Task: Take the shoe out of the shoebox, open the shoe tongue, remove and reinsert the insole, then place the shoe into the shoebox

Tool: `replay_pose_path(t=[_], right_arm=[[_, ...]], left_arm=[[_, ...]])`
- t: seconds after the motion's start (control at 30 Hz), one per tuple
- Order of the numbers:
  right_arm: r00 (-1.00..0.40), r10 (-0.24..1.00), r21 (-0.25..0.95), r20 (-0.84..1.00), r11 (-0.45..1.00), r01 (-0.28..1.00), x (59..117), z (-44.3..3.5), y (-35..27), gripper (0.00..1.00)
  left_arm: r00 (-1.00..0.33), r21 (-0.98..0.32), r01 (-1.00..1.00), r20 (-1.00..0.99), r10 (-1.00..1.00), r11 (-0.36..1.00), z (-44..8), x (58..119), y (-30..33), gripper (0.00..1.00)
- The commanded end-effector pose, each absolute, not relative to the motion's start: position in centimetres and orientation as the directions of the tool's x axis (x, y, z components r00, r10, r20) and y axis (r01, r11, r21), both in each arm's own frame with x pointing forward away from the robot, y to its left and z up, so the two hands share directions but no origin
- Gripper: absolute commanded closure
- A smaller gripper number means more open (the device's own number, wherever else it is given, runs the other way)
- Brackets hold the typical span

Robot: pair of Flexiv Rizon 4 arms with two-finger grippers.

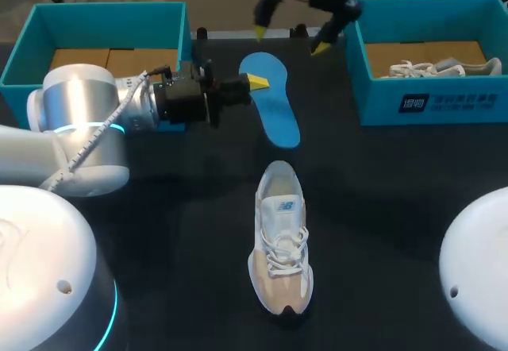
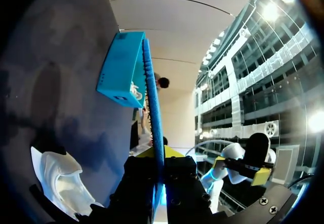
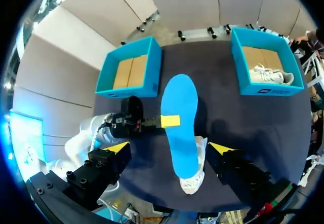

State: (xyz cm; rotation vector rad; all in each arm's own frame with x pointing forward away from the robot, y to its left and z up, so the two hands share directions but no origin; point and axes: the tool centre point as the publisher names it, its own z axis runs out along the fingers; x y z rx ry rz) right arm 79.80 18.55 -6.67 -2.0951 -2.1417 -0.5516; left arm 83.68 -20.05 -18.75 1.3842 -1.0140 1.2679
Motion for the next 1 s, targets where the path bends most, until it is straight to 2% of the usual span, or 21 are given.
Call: replay_pose_path(t=[0.03,0.33,0.67,1.0], right_arm=[[0.046,0.978,0.167,-0.202,-0.012,0.986,80.5,-6.7,20.3,0.0],[0.049,0.983,0.168,-0.175,-0.019,0.986,79.8,-6.2,21.1,0.0],[0.063,0.987,0.172,0.147,-0.088,0.981,80.1,-5.6,17.3,0.0],[0.065,0.896,0.137,0.44,-0.139,0.981,80.5,-7.5,15.3,0.0]], left_arm=[[0.112,0.115,-0.976,0.993,0.028,-0.185,-18.8,83.7,-20.1,1.0],[0.112,0.115,-0.976,0.993,0.028,-0.185,-18.8,83.7,-20.1,1.0],[0.112,0.115,-0.976,0.993,0.028,-0.185,-18.8,83.7,-20.1,1.0],[0.112,0.115,-0.976,0.993,0.028,-0.185,-18.8,83.7,-20.1,1.0]])
